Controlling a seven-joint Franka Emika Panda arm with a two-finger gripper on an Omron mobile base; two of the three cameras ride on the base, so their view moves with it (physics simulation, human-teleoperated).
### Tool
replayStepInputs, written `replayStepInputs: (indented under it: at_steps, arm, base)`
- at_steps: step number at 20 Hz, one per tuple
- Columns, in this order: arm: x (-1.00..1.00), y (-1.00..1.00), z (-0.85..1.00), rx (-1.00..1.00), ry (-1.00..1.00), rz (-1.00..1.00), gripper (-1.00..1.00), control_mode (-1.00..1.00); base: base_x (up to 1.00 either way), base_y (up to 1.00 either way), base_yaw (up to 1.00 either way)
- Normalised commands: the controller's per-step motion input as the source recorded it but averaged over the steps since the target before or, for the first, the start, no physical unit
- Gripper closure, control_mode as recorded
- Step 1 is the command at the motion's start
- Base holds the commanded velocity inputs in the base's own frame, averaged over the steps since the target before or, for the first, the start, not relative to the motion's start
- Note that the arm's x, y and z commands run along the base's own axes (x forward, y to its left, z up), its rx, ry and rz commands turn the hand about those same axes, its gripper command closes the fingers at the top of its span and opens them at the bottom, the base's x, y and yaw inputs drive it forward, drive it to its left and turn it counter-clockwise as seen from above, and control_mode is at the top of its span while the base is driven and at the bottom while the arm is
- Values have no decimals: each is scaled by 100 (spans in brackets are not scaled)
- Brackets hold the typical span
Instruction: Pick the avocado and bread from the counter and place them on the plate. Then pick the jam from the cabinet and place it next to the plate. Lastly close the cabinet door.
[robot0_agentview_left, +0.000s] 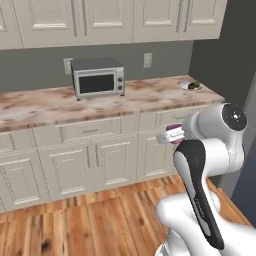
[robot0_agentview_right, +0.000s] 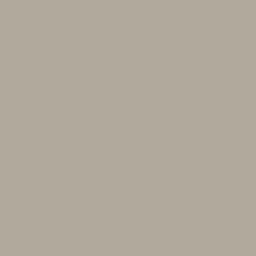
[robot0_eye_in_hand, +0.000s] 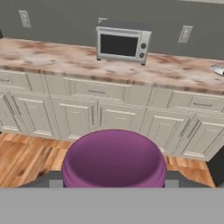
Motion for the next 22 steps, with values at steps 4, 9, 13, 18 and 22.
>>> replayStepInputs:
  at_steps: [4, 9, 13, 18, 22]
  arm:
    - [0, 0, 0, 0, 0, 0, 100, 100]
    - [0, 0, 0, 0, 0, 0, 100, 100]
    - [0, 0, 0, 0, 0, 0, 100, 100]
    - [0, 0, 0, 0, 0, 0, 100, 100]
    - [0, 0, 0, 0, 0, 0, 100, 100]
  base:
    - [54, -40, 0]
    - [54, -39, 0]
    - [52, -36, 0]
    - [49, -35, 0]
    - [46, -32, 0]
